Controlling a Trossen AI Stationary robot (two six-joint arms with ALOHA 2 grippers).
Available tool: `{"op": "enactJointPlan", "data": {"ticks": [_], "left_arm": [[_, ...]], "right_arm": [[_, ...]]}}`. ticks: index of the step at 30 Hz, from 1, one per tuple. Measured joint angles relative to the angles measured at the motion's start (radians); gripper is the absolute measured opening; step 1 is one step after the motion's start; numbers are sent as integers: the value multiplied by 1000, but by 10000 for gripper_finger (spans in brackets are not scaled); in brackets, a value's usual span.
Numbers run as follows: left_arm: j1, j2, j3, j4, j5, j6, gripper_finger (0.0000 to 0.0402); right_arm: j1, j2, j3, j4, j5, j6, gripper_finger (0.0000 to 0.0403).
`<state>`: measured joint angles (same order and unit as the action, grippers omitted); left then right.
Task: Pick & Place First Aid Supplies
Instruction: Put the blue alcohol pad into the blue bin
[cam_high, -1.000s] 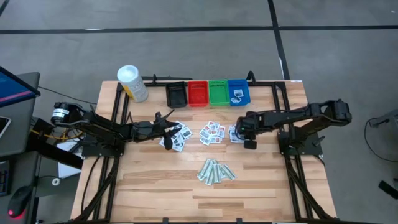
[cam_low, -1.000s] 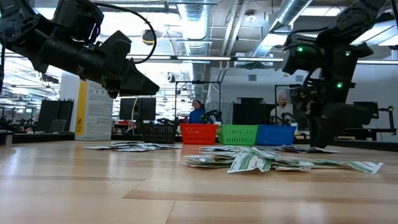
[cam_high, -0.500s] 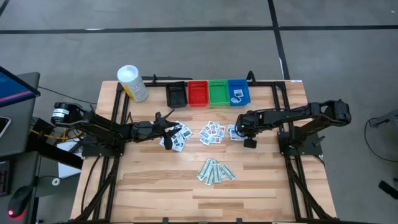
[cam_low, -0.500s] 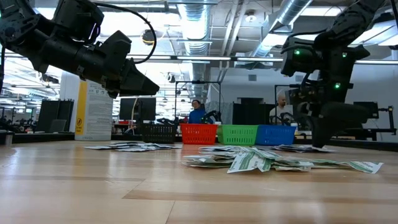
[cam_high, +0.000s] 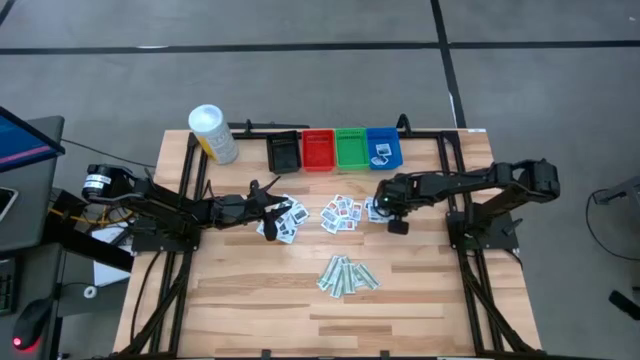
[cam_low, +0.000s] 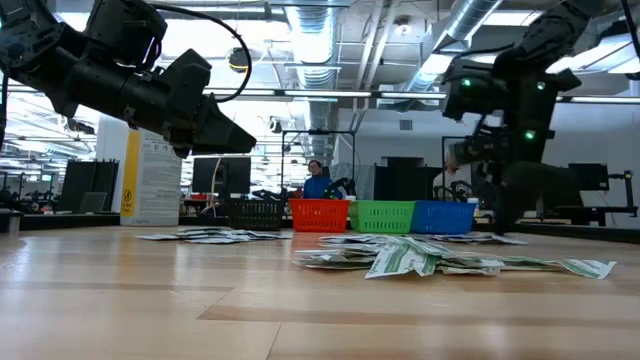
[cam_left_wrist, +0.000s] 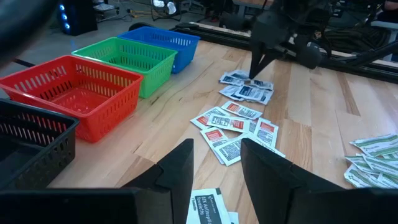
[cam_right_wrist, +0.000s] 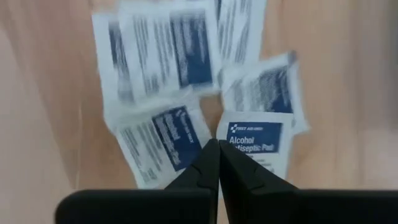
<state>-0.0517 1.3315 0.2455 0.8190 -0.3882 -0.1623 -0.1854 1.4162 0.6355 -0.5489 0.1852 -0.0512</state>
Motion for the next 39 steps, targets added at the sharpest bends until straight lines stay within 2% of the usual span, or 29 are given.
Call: {"op": "enactJointPlan", "data": {"ticks": [7,18,39], "left_arm": [[0,0,0,0,0,0,134],[0,0,0,-2,0,0,134],[0,0,0,-3,0,0,134]], "right_arm": [[31,-2,36,-2,8,-9,0],[74,-3,98,-49,132,-4,0],[74,-5,180,-99,183,-58,0]]}}
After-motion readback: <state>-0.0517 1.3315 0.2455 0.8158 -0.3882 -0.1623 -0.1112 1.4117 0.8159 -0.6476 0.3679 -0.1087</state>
